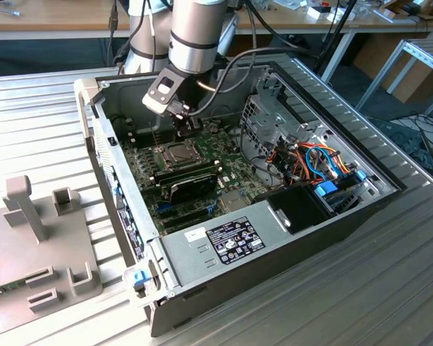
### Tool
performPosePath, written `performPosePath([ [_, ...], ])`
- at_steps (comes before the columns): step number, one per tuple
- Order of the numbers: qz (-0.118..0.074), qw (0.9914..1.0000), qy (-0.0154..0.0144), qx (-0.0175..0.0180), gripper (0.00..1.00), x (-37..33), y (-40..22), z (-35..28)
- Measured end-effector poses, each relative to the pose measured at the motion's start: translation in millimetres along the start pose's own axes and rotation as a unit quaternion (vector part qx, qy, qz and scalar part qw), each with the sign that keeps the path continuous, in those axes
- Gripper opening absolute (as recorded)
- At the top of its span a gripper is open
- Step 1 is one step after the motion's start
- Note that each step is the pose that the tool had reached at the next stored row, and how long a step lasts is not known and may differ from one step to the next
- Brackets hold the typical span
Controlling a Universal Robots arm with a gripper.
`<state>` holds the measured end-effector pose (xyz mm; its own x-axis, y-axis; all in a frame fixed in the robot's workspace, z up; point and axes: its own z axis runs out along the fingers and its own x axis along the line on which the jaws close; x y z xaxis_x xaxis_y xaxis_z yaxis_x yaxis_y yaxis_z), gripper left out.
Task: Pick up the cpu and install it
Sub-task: 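Close the cpu cover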
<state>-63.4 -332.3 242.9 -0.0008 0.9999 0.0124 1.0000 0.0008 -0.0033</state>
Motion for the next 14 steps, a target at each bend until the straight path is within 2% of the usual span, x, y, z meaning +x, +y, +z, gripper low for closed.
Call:
performPosePath([
  [1, 0.000, 1.00000, 0.0000, 0.0006, 0.11, 0.0, -4.4, 1.2],
  [3, 0.000, 0.99999, 0.0000, 0.0036, 0.11, -0.1, -7.6, 4.6],
  [5, 0.000, 0.99997, 0.0000, 0.0078, 0.11, -0.2, -8.6, 9.0],
  [8, 0.000, 0.99993, 0.0000, 0.0120, 0.11, -0.2, -10.0, 13.2],
  [14, 0.000, 0.99992, 0.0002, 0.0125, 0.11, -0.3, -11.6, 14.7],
])
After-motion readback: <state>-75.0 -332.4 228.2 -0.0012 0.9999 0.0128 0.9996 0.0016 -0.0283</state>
